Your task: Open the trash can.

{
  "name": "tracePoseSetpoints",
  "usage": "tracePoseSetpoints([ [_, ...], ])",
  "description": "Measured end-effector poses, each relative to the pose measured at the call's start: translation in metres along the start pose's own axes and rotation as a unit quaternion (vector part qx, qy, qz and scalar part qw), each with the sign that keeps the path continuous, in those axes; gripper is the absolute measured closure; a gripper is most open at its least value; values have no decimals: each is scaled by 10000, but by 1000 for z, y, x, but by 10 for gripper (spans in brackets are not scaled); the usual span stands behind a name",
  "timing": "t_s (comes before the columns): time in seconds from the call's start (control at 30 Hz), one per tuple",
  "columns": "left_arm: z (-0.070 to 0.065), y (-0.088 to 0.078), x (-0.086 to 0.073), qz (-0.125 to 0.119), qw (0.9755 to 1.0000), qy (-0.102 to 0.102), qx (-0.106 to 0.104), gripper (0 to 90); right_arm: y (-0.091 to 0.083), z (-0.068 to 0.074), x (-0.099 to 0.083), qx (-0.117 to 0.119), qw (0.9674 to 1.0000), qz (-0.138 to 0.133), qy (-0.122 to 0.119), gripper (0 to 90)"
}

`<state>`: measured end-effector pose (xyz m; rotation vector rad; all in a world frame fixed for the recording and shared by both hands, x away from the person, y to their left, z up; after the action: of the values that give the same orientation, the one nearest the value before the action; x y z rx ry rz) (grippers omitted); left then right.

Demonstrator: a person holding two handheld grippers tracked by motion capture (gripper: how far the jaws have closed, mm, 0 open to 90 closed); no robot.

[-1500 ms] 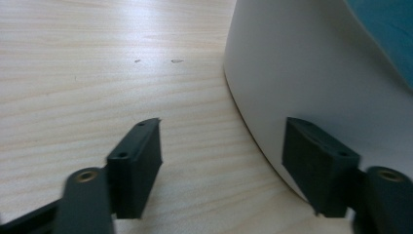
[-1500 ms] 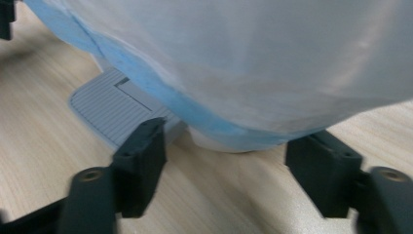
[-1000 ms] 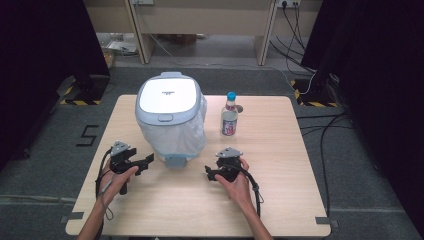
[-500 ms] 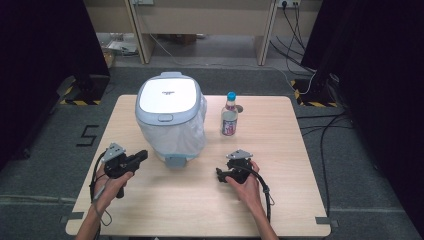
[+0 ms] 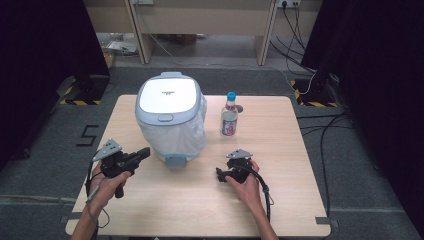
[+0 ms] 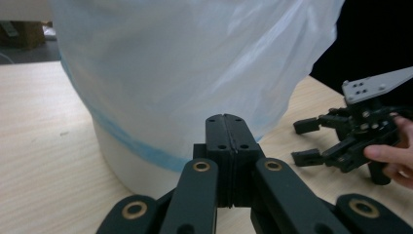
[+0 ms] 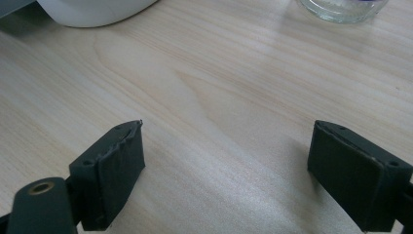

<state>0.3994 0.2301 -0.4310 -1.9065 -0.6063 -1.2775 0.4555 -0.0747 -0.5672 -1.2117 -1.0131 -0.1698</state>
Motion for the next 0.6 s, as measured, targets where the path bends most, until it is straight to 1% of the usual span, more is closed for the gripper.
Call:
tracePoseSetpoints([
  [0.03,0,0,0,0,10000,0,0,893,0,0,0,0,10000,0,0,135],
  [0.07,-3,-3,9,-72,9999,66,-27,893,0,0,0,0,10000,1,-1,135],
  [0.13,-6,-6,18,-130,9998,169,-31,893,0,0,0,0,10000,1,2,135],
  [0.17,-6,-6,18,-130,9998,169,-31,892,0,0,0,0,10000,1,2,135],
  [0.2,-10,-7,27,-172,9996,214,-104,892,0,0,0,-1,10000,1,1,135],
  [0.23,-10,-7,27,-172,9996,214,-104,892,0,0,0,-1,10000,2,4,135],
  [0.27,-15,-7,36,-205,9993,289,-143,892,0,0,0,-1,10000,2,3,135],
  [0.3,-17,-7,41,-221,9991,301,-192,891,0,0,0,0,10000,0,-5,135],
  [0.33,-17,-7,41,-221,9991,301,-192,890,0,0,0,0,10000,0,-5,135],
  [0.37,-20,-6,45,-244,9989,305,-247,890,0,0,0,-1,10000,0,-5,134],
  [0.4,-25,-4,55,-294,9985,261,-390,888,0,0,0,2,10000,5,10,134],
  [0.43,-28,-2,60,-300,9982,264,-446,888,0,0,0,4,10000,1,2,133],
  [0.47,-29,0,64,-301,9981,298,-457,888,0,0,0,3,10000,-1,-10,133],
  [0.5,-29,0,64,-301,9981,298,-457,888,0,0,0,3,10000,-1,-10,133],
  [0.53,-31,2,68,-303,9979,324,-463,888,0,0,0,3,10000,2,-1,133],
  [0.57,-34,6,75,-314,9976,333,-526,886,0,0,0,3,10000,0,-10,133],
  [0.6,-34,6,75,-314,9976,333,-526,885,0,0,0,3,10000,0,-11,133],
])
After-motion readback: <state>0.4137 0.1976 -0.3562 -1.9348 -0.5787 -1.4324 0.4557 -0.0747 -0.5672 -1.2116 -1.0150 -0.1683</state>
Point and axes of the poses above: each handheld gripper's, and its own axes: y roughly forward along the jaws, x roughly out of its top, z roughly to its left, the point moved 7 cm from there along y, roughly forward along the jaws
